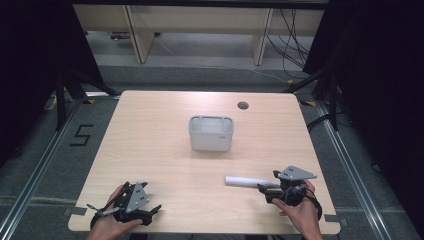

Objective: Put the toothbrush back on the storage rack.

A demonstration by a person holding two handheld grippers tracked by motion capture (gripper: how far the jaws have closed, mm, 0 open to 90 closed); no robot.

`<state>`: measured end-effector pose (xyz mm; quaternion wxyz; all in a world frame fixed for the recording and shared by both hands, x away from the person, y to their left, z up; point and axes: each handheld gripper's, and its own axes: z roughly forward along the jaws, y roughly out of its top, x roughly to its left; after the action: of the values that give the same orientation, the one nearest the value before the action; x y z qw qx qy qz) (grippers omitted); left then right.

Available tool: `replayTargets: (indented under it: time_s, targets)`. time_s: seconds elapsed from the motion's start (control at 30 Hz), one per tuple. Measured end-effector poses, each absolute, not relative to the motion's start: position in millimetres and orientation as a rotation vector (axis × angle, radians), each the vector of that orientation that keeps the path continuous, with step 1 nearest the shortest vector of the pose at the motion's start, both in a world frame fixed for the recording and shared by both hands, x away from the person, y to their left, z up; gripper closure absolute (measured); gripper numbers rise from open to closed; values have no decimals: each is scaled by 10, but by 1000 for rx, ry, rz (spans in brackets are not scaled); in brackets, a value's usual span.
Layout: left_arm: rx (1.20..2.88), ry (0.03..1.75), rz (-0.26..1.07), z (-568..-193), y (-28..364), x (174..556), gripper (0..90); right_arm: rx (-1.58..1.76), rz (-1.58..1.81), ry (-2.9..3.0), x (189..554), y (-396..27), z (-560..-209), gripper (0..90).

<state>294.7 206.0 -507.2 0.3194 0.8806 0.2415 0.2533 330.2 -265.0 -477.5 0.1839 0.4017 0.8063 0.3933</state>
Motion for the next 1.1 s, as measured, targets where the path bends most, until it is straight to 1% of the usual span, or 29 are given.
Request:
replayTargets:
  time_s: [0.2,0.23,0.3,0.33,0.37,0.4,0.43,0.47,0.5,0.53,0.57,0.6,0.63,0.67,0.7,0.73,0.77,0.83,0.87,0.97,1.1]
  targets:
    - [2323,630,671,-5071,2066,2951,151,1120,1097,2280,3352,-2607,-4762,262]
    - [2316,631,667,-5071,2072,2947,151,1178,1095,2270,3357,-2577,-4752,270]
    - [2316,632,668,-5069,2073,2950,151,1177,1099,2272,3369,-2567,-4750,285]
    - [2315,634,672,-5066,2070,2953,151,1125,1097,2276,3416,-2550,-4749,346]
    - [2315,634,672,-5066,2070,2953,151,1125,1094,2283,3425,-2533,-4744,361]
    - [2312,638,685,-5070,2062,2948,151,1143,1090,2284,3428,-2506,-4743,403]
    - [2312,638,685,-5070,2062,2948,151,1143,1090,2284,3428,-2506,-4743,403]
    - [2312,637,685,-5073,2060,2949,151,1111,1087,2301,3450,-2493,-4744,433]
    - [2324,626,674,-5068,2064,2953,152,1143,1088,2313,3456,-2445,-4740,510]
    - [2323,626,672,-5068,2065,2954,152,1127,1092,2327,3477,-2435,-4735,539]
    - [2323,626,672,-5068,2065,2954,152,1127,1092,2327,3477,-2435,-4735,539]
    - [2321,630,671,-5070,2069,2953,152,1121,1082,2341,3495,-2410,-4719,617]
    - [2321,630,671,-5070,2069,2953,152,1121,1082,2341,3495,-2410,-4719,617]
    - [2315,634,671,-5073,2069,2952,152,1138,1085,2332,3491,-2384,-4709,644]
    - [2315,635,671,-5072,2071,2953,151,1085,1072,2333,3522,-2385,-4696,674]
    - [2316,633,667,-5070,2072,2952,151,1068,1075,2343,3547,-2352,-4704,721]
    - [2315,633,668,-5069,2072,2951,151,1068,1072,2344,3554,-2331,-4700,721]
    - [2316,632,668,-5067,2069,2949,151,1053,1065,2342,3566,-2309,-4712,768]
    - [2316,632,673,-5068,2071,2947,152,1024,1047,2376,3584,-2246,-4725,810]
    - [2317,630,672,-5066,2077,2948,151,990,1035,2386,3596,-2168,-4736,863]
    - [2319,630,687,-5068,2063,2952,151,965,1018,2401,3620,-2098,-4755,895]
